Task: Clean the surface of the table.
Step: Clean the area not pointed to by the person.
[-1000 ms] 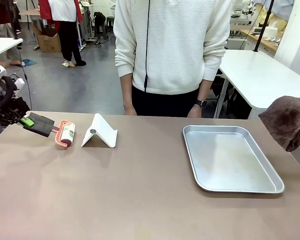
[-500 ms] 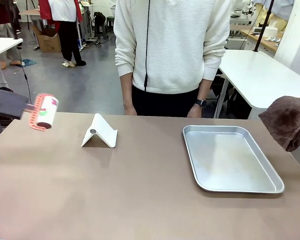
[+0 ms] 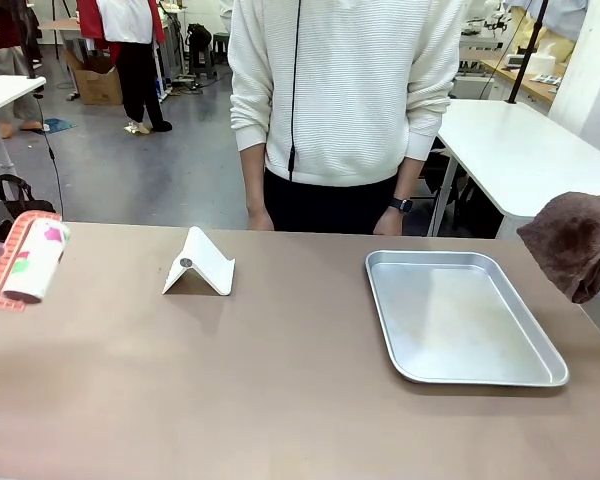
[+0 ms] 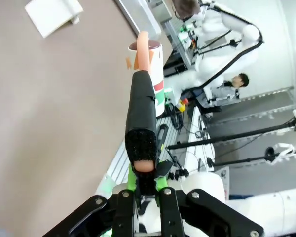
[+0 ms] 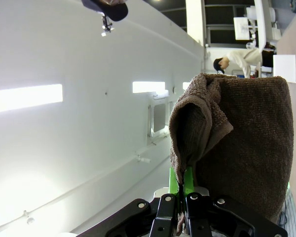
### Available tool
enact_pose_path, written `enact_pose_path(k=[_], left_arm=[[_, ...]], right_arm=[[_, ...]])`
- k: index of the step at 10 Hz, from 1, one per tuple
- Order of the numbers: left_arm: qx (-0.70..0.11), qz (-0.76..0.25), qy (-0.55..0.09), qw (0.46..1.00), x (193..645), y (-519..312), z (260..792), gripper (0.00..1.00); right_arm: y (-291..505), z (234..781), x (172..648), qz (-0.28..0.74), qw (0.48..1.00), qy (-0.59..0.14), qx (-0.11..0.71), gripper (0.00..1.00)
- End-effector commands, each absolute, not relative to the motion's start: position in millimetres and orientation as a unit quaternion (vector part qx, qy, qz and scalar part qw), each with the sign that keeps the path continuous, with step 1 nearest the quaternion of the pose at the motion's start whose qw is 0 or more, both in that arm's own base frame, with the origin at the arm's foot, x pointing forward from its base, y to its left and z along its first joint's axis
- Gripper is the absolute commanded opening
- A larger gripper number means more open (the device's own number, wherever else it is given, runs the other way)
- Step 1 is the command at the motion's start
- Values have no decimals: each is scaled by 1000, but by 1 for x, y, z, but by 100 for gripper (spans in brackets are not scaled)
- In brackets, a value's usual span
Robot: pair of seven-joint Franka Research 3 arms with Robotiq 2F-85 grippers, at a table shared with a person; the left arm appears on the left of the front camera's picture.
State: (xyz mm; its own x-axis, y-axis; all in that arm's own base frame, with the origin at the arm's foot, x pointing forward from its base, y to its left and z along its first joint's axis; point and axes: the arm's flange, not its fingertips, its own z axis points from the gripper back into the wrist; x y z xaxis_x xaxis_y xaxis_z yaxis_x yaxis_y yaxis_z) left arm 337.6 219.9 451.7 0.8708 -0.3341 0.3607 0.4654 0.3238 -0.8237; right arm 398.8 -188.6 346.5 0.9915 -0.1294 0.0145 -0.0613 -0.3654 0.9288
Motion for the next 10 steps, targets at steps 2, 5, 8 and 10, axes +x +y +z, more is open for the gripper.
enact_pose_path(k=[2,5,8,10], left_arm=[[-515,-252,-59,817,299,209,446,16],[-521,-245,-53,816,303,213,447,16],[-521,-245,-53,816,303,213,447,16],[-521,-245,-53,816,303,213,447,16]], right_arm=[[-187,351,401,-34,560,-60,826,3],[-187,351,401,-34,560,-60,826,3],[-187,351,401,-34,560,-60,826,3],[-187,351,401,-34,560,-60,826,3]])
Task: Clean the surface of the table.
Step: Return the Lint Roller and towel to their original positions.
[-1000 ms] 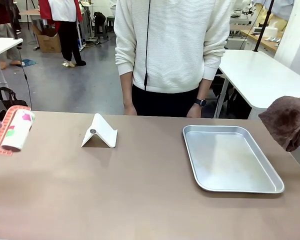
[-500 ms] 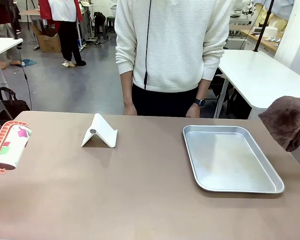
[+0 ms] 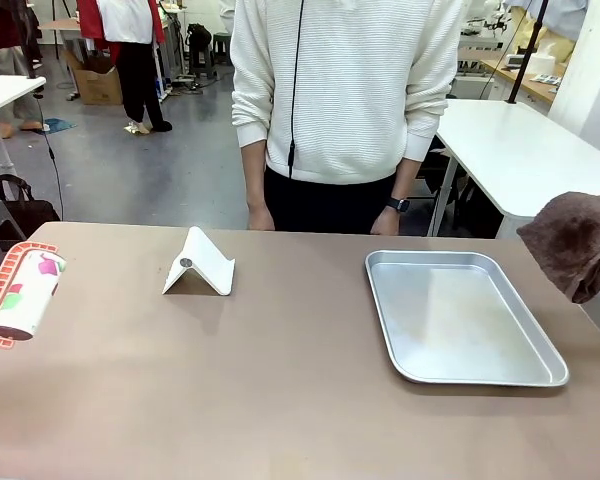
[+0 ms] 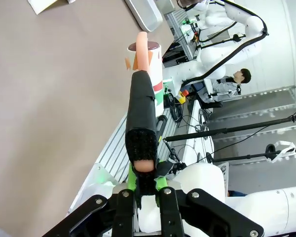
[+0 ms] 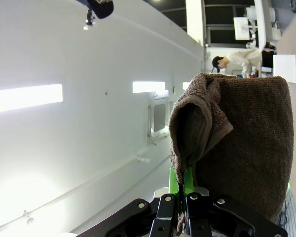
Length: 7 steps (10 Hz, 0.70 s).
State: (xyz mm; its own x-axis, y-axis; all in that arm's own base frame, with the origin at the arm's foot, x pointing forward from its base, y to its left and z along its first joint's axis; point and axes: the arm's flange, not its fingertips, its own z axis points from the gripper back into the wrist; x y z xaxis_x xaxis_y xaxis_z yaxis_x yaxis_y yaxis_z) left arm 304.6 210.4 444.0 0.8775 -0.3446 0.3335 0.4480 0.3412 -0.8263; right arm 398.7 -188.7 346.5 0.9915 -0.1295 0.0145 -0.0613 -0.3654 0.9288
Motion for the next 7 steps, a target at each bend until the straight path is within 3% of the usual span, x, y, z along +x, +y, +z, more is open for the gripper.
enact_pose_path(k=[1,7], left_arm=[[-521,-245,-53,816,303,213,447,16],[-521,-245,-53,816,303,213,447,16]], right_arm=[[-187,351,401,-34,560,-60,826,3],[-187,351,401,-34,560,-60,826,3]])
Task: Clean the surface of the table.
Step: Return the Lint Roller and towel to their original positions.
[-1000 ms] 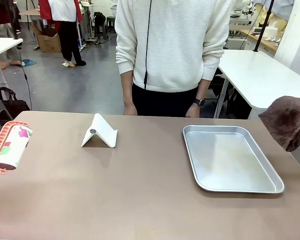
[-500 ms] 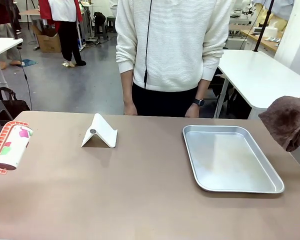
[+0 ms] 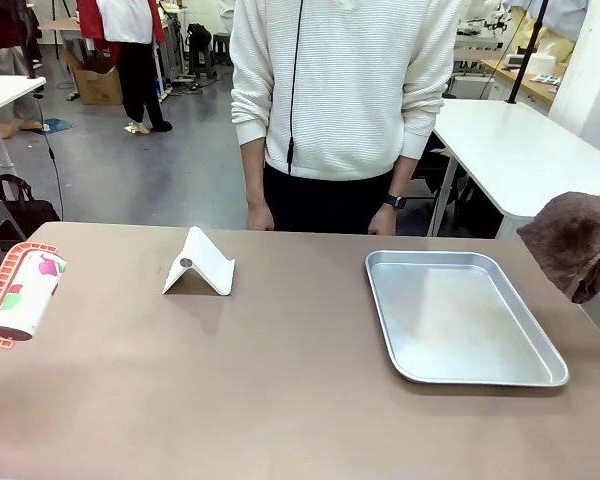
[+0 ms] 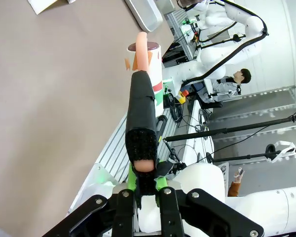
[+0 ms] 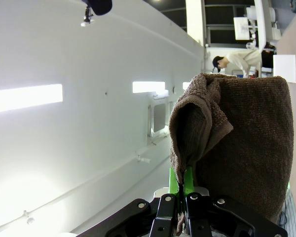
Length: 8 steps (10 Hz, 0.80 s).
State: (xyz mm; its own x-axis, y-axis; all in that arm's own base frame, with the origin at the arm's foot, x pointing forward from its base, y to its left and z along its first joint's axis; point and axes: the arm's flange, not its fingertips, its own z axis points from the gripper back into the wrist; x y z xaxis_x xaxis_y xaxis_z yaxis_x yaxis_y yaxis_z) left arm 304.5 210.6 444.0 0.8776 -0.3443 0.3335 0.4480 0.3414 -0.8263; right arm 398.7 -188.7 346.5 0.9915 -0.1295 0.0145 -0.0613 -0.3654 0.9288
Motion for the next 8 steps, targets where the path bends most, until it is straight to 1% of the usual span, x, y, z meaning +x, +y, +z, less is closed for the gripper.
enact_pose_path(k=[1,2,3,5,6,8], left_arm=[[-521,-245,-53,816,303,213,447,16],[-520,-242,-50,817,305,211,444,16],[-511,-219,-36,830,316,195,456,16],[-499,-209,-6,841,341,153,489,16],[-496,-181,-23,849,359,133,501,16],[-496,-170,-39,851,389,85,527,16]], right_arm=[[-187,351,401,-34,560,-60,826,3],[-189,347,399,-30,560,-58,826,3],[-168,357,408,-17,577,-69,814,3],[-113,380,438,11,616,-54,786,3],[-84,387,452,1,653,-60,755,3],[-17,394,473,48,693,-43,718,3]])
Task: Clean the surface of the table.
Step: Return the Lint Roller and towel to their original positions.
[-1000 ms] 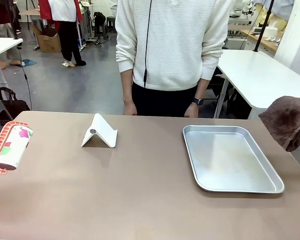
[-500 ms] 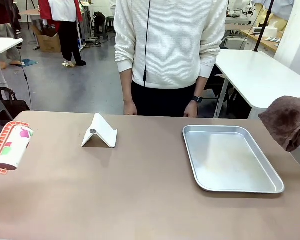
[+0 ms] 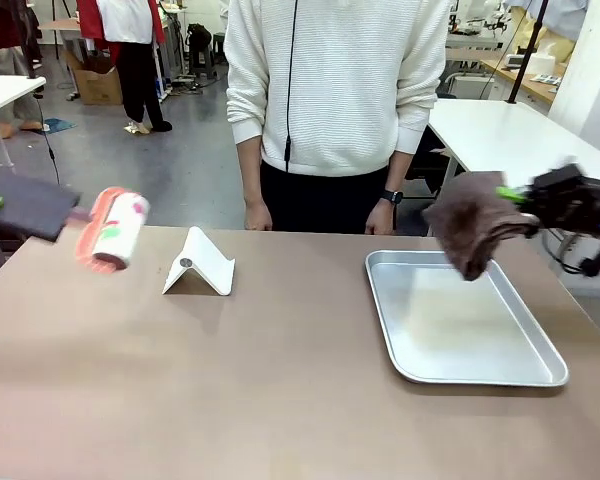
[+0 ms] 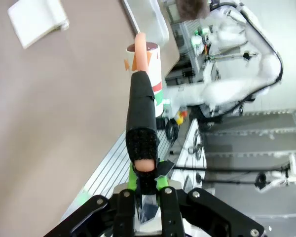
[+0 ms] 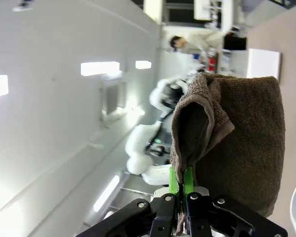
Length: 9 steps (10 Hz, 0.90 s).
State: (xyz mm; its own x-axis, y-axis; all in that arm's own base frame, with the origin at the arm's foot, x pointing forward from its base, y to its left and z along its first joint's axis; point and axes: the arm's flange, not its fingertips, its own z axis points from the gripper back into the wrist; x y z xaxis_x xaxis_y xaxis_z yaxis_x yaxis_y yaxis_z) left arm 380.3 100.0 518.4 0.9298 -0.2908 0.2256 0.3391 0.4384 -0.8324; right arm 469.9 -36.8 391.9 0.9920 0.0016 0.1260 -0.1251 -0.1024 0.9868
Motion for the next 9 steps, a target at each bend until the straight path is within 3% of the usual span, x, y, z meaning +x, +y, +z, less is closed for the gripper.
enact_pose_path(k=[1,5,9], left_arm=[[-472,-160,-40,866,401,47,543,16],[-358,-183,-19,915,433,-68,559,16],[-350,-178,38,919,458,-101,529,16]], right_arm=[[22,393,483,58,709,-39,701,3],[154,362,496,60,744,-50,664,3],[197,322,472,36,758,-29,651,3]])
